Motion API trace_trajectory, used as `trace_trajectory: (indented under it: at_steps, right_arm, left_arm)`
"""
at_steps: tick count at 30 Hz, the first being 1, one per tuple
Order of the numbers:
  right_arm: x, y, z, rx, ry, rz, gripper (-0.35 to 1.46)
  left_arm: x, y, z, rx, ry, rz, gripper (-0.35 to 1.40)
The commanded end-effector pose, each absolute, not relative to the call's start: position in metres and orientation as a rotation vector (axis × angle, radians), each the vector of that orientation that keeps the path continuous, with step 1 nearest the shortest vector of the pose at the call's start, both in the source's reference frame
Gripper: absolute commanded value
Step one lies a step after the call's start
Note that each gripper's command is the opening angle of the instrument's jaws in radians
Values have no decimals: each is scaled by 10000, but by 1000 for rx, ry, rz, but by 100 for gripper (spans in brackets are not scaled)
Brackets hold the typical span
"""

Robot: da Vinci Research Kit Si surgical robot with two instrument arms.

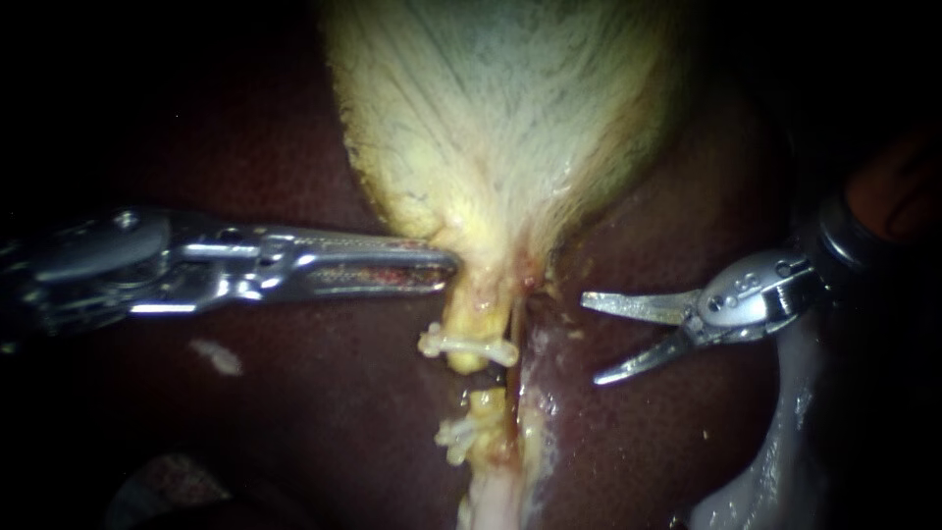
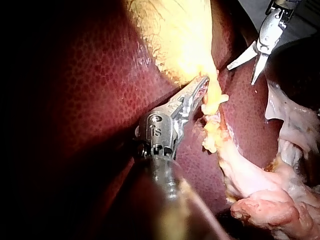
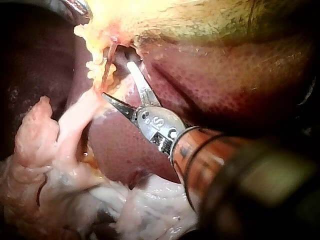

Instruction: Go back from the cut left tube

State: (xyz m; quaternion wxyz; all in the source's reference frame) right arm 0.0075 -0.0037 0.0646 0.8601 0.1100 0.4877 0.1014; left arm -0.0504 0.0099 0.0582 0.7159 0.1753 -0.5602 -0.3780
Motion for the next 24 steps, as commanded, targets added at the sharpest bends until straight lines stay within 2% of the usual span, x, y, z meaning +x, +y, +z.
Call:
trace_trajectory:
  at_steps: [1,7,24]
  right_arm:
    - [75,-37,646,232,1024,213,143]
    - [74,-37,646,232,1024,212,143]
    - [73,-35,644,240,1037,211,143]
  left_arm:
    - [-506,99,584,385,-1238,-838,-35]
    - [-522,89,595,386,-1242,-825,-35]
    - [-522,89,595,387,-1242,-825,-35]
